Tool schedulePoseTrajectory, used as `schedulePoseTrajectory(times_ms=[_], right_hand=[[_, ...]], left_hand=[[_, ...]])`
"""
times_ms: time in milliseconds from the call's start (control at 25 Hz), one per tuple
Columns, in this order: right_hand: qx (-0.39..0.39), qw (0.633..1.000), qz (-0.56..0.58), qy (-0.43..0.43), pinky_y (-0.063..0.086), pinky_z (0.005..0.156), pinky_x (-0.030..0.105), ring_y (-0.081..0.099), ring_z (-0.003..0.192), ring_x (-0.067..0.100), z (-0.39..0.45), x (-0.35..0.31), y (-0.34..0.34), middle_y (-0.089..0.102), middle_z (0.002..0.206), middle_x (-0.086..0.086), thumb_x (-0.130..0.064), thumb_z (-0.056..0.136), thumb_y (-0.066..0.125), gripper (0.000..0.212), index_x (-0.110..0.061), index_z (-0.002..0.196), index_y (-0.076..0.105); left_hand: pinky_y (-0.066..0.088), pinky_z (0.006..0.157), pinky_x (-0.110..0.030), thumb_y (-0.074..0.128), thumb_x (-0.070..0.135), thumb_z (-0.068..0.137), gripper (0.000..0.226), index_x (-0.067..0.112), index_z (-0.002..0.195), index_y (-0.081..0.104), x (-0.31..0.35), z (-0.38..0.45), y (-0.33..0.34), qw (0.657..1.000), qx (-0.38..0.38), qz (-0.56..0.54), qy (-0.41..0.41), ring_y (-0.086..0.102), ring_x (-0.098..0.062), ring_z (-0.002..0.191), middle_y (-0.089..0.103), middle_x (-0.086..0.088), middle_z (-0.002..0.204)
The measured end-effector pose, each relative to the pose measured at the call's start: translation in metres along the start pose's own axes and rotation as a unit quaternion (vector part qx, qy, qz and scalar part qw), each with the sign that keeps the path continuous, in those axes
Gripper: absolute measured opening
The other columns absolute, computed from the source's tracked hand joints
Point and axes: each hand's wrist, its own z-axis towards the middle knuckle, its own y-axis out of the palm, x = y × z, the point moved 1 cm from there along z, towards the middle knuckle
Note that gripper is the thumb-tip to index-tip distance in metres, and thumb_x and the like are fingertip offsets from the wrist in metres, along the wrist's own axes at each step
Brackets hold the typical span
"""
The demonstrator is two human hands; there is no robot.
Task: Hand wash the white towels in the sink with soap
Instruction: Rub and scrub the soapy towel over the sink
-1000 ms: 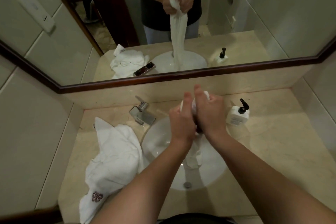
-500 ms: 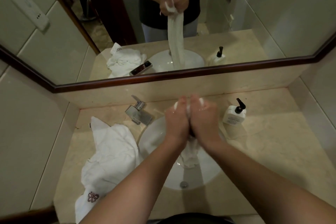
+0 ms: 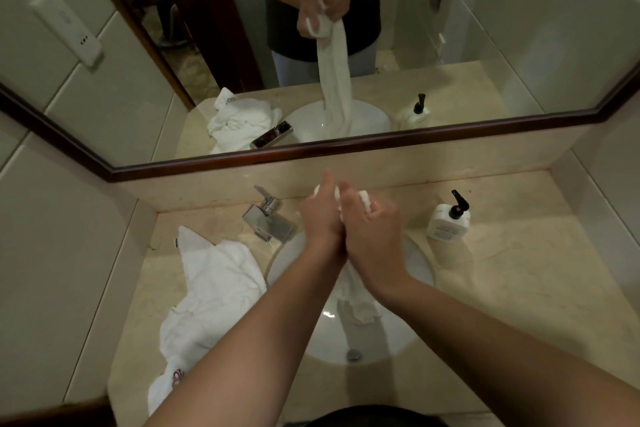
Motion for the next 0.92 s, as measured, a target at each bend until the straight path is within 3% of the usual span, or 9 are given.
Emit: schedulePoseTrajectory(times_ms=[80,160,280,400,480,600,760,920], right_hand=[[0.037,0.999,0.000,-0.007,0.036,0.042,0.032,0.047,0.039,0.011,0.004,0.001,-0.004,0.051,0.043,0.002,-0.030,0.100,0.056,0.052,-0.013,0.051,0.051],[0.058,0.998,0.010,0.008,0.039,0.044,0.032,0.049,0.040,0.010,0.007,0.002,-0.006,0.053,0.044,-0.001,-0.033,0.100,0.054,0.051,-0.015,0.052,0.052],[0.004,1.000,-0.006,0.015,0.042,0.046,0.033,0.054,0.044,0.018,-0.008,0.005,0.002,0.056,0.050,0.008,-0.035,0.099,0.053,0.049,-0.009,0.058,0.057],[0.072,0.996,0.000,0.045,0.038,0.047,0.030,0.044,0.039,0.008,0.011,0.005,-0.012,0.048,0.044,-0.003,-0.034,0.098,0.057,0.050,-0.017,0.052,0.049],[0.058,0.995,0.022,0.073,0.038,0.047,0.028,0.045,0.041,0.009,0.014,0.002,-0.019,0.048,0.043,-0.005,-0.039,0.094,0.062,0.050,-0.016,0.052,0.048],[0.016,0.989,0.045,0.138,0.048,0.051,0.024,0.060,0.052,0.010,0.003,0.003,-0.020,0.062,0.057,-0.001,-0.044,0.083,0.074,0.039,-0.013,0.064,0.060],[0.014,0.978,0.104,0.178,0.058,0.064,0.028,0.073,0.070,0.017,0.013,0.009,-0.042,0.075,0.074,0.005,-0.031,0.087,0.074,0.022,-0.010,0.081,0.070],[0.029,0.971,0.162,0.172,0.060,0.074,0.033,0.074,0.082,0.020,0.012,0.014,-0.050,0.076,0.090,0.010,-0.026,0.094,0.065,0.019,-0.007,0.098,0.069]], left_hand=[[0.047,0.055,-0.022,0.050,0.039,0.102,0.044,0.006,0.080,0.066,0.001,-0.003,-0.003,0.998,-0.053,0.027,0.034,0.060,-0.011,0.058,0.064,-0.006,0.068],[0.045,0.056,-0.023,0.049,0.039,0.102,0.050,-0.001,0.079,0.065,0.000,-0.004,-0.006,0.994,-0.072,0.057,0.054,0.058,-0.014,0.060,0.062,-0.009,0.067],[0.042,0.049,-0.020,0.049,0.037,0.103,0.047,0.009,0.066,0.057,0.000,-0.008,-0.007,1.000,-0.014,0.008,0.027,0.053,-0.012,0.051,0.057,-0.003,0.056],[0.043,0.057,-0.025,0.051,0.041,0.101,0.049,0.018,0.057,0.054,-0.006,-0.017,-0.006,0.992,-0.065,0.064,0.081,0.050,-0.013,0.053,0.054,0.001,0.055],[0.046,0.065,-0.028,0.052,0.043,0.100,0.042,0.018,0.067,0.058,-0.002,-0.013,-0.010,0.998,-0.014,0.040,0.043,0.056,-0.011,0.062,0.060,0.004,0.064],[0.048,0.070,-0.026,0.052,0.046,0.100,0.034,0.014,0.092,0.060,0.003,-0.003,-0.019,0.994,0.057,-0.084,-0.037,0.059,-0.008,0.078,0.061,0.004,0.084],[0.051,0.061,-0.017,0.053,0.049,0.098,0.037,0.018,0.079,0.059,0.000,0.000,-0.023,0.995,0.077,-0.030,0.052,0.063,-0.002,0.064,0.063,0.006,0.073],[0.057,0.077,-0.029,0.050,0.051,0.099,0.040,0.017,0.092,0.067,-0.006,0.010,-0.034,0.996,0.043,0.015,0.080,0.070,-0.013,0.084,0.072,0.001,0.088]])
